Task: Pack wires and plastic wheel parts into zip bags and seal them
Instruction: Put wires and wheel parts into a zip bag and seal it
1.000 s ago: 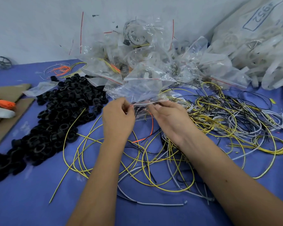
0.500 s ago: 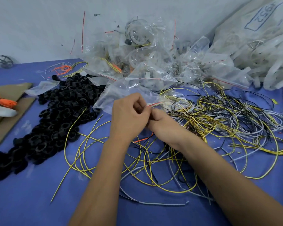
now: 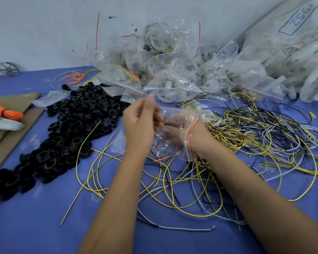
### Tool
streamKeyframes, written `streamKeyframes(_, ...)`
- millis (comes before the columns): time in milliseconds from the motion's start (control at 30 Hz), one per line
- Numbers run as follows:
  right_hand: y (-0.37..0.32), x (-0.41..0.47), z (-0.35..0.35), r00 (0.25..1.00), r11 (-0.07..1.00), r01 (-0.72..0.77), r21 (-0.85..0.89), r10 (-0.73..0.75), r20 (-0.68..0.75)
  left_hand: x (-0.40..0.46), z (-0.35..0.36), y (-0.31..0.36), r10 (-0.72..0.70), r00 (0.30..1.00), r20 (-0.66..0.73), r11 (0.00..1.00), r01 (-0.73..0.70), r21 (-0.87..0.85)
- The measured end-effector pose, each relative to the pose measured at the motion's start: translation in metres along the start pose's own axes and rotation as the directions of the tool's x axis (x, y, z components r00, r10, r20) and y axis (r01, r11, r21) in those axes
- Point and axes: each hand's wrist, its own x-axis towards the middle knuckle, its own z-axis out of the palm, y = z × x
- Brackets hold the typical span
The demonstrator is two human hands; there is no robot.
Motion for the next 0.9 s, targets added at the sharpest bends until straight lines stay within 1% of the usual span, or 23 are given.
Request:
streamKeyframes(33, 0.0, 0.003, 0.003, 0.999, 0.99, -0.035, 0.139, 0.037, -0.016, 0.004, -0.005, -0.004, -0.014, 0.99, -0.14, 1.0, 0.013, -0.009)
streamKeyframes(67, -0.003, 0.004, 0.006, 0.996, 0.968, -0.088, 0.235, 0.089, 0.007, 0.008, -0.01, -0.007, -0.033, 0.963, -0.266, 0.999, 0.028, -0.024)
streamKeyframes(100, -0.006, 0.005, 0.008, 0.99, 0.951, -0.136, 0.279, 0.137, 0.015, 0.013, -0.016, -0.01, -0.059, 0.928, -0.368, 0.998, 0.042, -0.054)
streamKeyframes(133, -0.007, 0.006, 0.01, 0.982, 0.932, -0.187, 0.312, 0.184, 0.039, 0.016, -0.021, -0.013, -0.091, 0.893, -0.442, 0.994, 0.054, -0.094)
streamKeyframes(200, -0.009, 0.006, 0.011, 0.965, 0.889, -0.26, 0.377, 0.239, 0.103, 0.02, -0.028, -0.016, -0.14, 0.849, -0.51, 0.985, 0.065, -0.162)
streamKeyframes(267, -0.01, 0.005, 0.011, 0.96, 0.884, -0.265, 0.385, 0.202, 0.196, 0.022, -0.029, -0.018, -0.156, 0.838, -0.524, 0.979, 0.06, -0.194)
streamKeyframes(333, -0.011, 0.003, 0.013, 0.946, 0.847, -0.278, 0.454, 0.159, 0.281, 0.021, -0.026, -0.019, -0.132, 0.852, -0.506, 0.984, 0.049, -0.173)
streamKeyframes(367, -0.013, 0.002, 0.016, 0.937, 0.819, -0.297, 0.49, 0.152, 0.314, 0.019, -0.023, -0.018, -0.098, 0.871, -0.482, 0.991, 0.039, -0.132)
streamKeyframes(433, -0.017, 0.003, 0.021, 0.915, 0.77, -0.336, 0.542, 0.131, 0.381, 0.014, -0.018, -0.018, 0.017, 0.923, -0.385, 0.999, -0.005, 0.033)
streamKeyframes(500, -0.024, 0.001, 0.026, 0.906, 0.728, -0.346, 0.592, 0.094, 0.413, 0.007, -0.013, -0.017, 0.174, 0.959, -0.224, 0.965, -0.121, 0.231)
streamKeyframes(533, -0.027, 0.002, 0.029, 0.906, 0.703, -0.356, 0.616, 0.098, 0.412, 0.005, -0.012, -0.017, 0.276, 0.951, -0.137, 0.917, -0.217, 0.335)
streamKeyframes(567, -0.024, 0.006, 0.03, 0.917, 0.672, -0.353, 0.651, 0.11, 0.383, 0.003, -0.012, -0.016, 0.394, 0.917, -0.064, 0.838, -0.33, 0.435)
streamKeyframes(600, -0.025, 0.007, 0.03, 0.916, 0.643, -0.364, 0.673, 0.115, 0.385, 0.003, -0.012, -0.015, 0.499, 0.867, -0.005, 0.745, -0.426, 0.513)
streamKeyframes(633, -0.026, 0.009, 0.032, 0.895, 0.602, -0.394, 0.695, 0.078, 0.44, 0.004, -0.012, -0.015, 0.567, 0.823, 0.023, 0.674, -0.481, 0.561)
streamKeyframes(667, -0.03, 0.01, 0.034, 0.87, 0.605, -0.424, 0.674, 0.065, 0.489, 0.004, -0.011, -0.016, 0.589, 0.808, 0.029, 0.643, -0.49, 0.589)
streamKeyframes(700, -0.03, 0.012, 0.038, 0.845, 0.66, -0.442, 0.607, 0.081, 0.528, 0.004, -0.01, -0.018, 0.57, 0.821, 0.027, 0.638, -0.463, 0.615)
streamKeyframes(733, -0.032, 0.012, 0.041, 0.821, 0.727, -0.461, 0.509, 0.132, 0.555, 0.004, -0.01, -0.021, 0.51, 0.86, 0.028, 0.65, -0.407, 0.642)
streamKeyframes(767, -0.033, 0.014, 0.044, 0.812, 0.775, -0.469, 0.425, 0.188, 0.553, 0.003, -0.009, -0.026, 0.411, 0.911, 0.039, 0.671, -0.331, 0.663)
streamKeyframes(800, -0.035, 0.013, 0.045, 0.813, 0.795, -0.474, 0.378, 0.23, 0.535, 0.003, -0.01, -0.031, 0.289, 0.956, 0.056, 0.685, -0.248, 0.685)
streamKeyframes(833, -0.032, 0.015, 0.045, 0.834, 0.819, -0.451, 0.354, 0.246, 0.493, 0.003, -0.01, -0.035, 0.17, 0.983, 0.075, 0.686, -0.173, 0.707)
streamKeyframes(867, -0.028, 0.017, 0.043, 0.869, 0.842, -0.401, 0.36, 0.224, 0.442, 0.005, -0.011, -0.038, 0.078, 0.993, 0.087, 0.673, -0.117, 0.73)
streamKeyframes(900, -0.026, 0.018, 0.038, 0.906, 0.87, -0.329, 0.366, 0.182, 0.382, 0.006, -0.013, -0.039, 0.017, 0.995, 0.098, 0.654, -0.085, 0.751)
